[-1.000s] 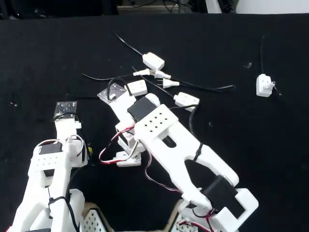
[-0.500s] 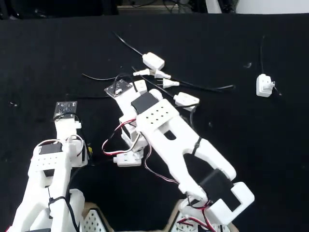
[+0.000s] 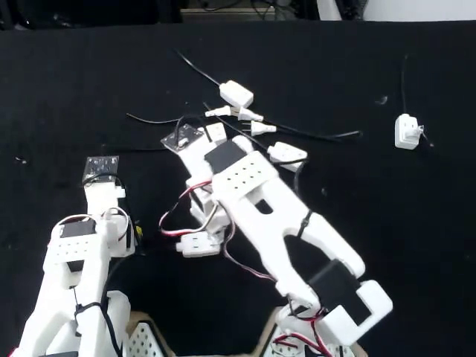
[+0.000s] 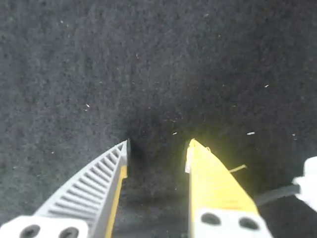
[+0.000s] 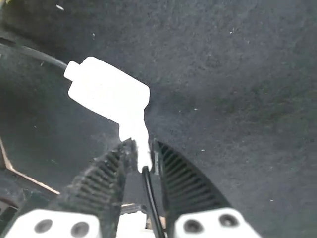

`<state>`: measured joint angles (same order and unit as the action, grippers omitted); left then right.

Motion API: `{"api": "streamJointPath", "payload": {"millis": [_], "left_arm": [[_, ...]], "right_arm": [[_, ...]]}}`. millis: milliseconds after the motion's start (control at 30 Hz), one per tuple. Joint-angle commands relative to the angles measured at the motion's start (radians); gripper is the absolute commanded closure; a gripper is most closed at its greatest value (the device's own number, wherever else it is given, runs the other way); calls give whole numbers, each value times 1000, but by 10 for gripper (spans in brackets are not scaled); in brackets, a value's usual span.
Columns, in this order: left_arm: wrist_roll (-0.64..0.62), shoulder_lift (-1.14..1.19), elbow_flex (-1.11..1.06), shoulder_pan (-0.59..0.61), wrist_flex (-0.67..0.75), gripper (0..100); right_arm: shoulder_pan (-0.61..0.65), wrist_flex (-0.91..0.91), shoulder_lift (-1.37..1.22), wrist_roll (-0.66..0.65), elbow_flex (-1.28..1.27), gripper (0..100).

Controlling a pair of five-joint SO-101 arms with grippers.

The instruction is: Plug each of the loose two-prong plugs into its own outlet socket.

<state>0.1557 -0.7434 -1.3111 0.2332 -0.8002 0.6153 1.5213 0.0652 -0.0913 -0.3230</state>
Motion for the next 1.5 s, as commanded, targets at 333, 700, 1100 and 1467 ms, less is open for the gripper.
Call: {"api": "streamJointPath", "payload": {"millis": [333, 700, 1100, 1467], "left_arm": [[-14, -9, 7, 7, 15, 805], [-14, -9, 7, 5, 14, 805], [-14, -9, 7, 7, 14, 805], [-14, -9, 7, 7, 14, 805]], "right_arm": [[-54, 94, 91, -103, 91, 988], [49, 29, 90, -29, 27, 988], [-25, 12, 90, 43, 27, 988], [-28, -69, 90, 61, -71, 988]]}}
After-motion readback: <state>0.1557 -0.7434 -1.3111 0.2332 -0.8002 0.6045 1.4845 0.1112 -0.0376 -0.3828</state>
